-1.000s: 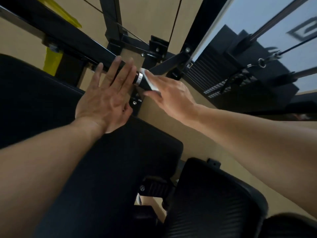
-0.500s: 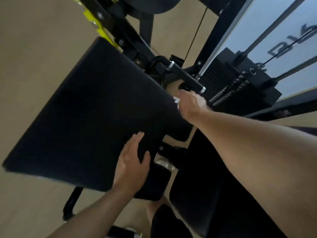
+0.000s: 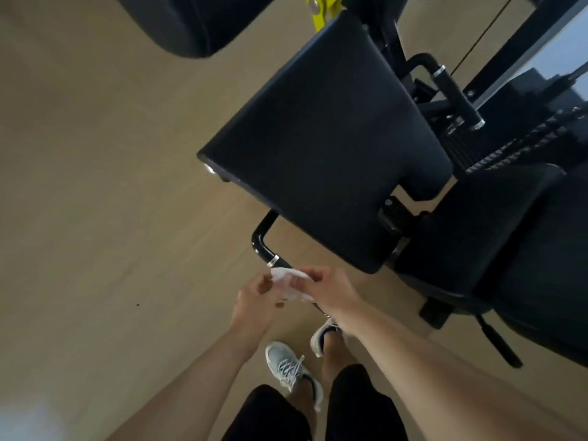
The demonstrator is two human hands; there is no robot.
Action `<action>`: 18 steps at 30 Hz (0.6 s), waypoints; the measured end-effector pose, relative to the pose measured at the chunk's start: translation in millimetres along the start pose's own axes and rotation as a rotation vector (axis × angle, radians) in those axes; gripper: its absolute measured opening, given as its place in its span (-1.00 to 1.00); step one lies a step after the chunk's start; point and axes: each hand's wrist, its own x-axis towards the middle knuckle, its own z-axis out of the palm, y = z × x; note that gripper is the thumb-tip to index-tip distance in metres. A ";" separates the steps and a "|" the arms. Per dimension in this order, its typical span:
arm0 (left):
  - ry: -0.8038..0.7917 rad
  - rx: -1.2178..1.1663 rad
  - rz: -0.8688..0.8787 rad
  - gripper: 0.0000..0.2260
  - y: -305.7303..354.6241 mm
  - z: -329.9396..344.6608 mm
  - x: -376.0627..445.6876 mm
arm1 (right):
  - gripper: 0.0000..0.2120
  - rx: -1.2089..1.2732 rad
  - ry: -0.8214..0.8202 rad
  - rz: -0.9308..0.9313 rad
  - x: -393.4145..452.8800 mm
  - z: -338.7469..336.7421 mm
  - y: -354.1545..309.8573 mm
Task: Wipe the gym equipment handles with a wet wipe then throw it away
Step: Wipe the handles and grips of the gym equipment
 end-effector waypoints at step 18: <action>0.035 -0.110 -0.116 -0.79 -44.2 12.7 47.3 | -0.73 -0.505 0.443 -0.394 60.8 45.6 58.4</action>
